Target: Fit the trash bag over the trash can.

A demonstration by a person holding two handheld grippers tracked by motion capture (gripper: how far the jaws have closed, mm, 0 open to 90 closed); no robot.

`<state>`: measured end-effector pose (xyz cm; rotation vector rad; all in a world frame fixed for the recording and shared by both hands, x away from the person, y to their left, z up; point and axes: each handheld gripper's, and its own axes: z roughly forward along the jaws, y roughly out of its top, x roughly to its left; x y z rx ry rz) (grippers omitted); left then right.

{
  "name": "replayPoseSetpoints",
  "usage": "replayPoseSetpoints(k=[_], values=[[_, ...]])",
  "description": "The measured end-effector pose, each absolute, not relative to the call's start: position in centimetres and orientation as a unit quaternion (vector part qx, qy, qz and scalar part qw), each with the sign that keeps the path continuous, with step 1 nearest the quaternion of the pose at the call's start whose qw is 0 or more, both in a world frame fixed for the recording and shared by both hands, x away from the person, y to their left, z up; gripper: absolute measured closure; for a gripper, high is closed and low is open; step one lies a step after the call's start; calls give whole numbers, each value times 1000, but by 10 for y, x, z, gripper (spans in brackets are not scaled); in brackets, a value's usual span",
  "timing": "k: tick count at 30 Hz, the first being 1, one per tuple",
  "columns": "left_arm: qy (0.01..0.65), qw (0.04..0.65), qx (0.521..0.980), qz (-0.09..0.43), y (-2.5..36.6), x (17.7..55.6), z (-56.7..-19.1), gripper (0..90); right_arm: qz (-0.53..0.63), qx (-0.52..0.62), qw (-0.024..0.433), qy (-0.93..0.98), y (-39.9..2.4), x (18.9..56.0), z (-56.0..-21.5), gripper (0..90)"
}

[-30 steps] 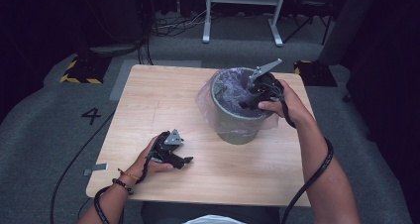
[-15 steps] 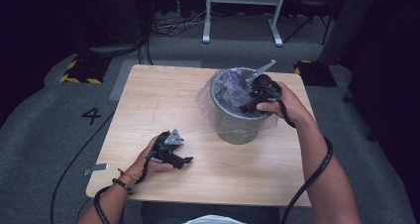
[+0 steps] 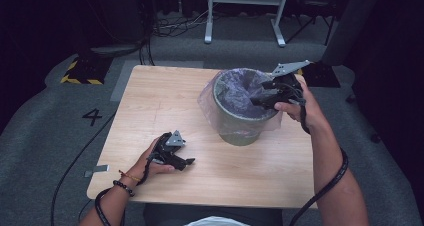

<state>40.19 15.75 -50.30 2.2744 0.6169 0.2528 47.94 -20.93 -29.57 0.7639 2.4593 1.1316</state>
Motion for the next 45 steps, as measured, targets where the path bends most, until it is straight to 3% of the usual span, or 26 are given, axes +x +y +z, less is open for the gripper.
replayPoseSetpoints(k=[14,32,45], values=[[239,377,890,98,165,400,-503,187,443,267,189,835,-245,456,-295,205],[243,376,889,99,168,399,-503,186,450,263,204,829,-282,407,-321,178],[243,376,889,99,168,399,-503,187,390,288,200,852,-293,391,-392,172]])
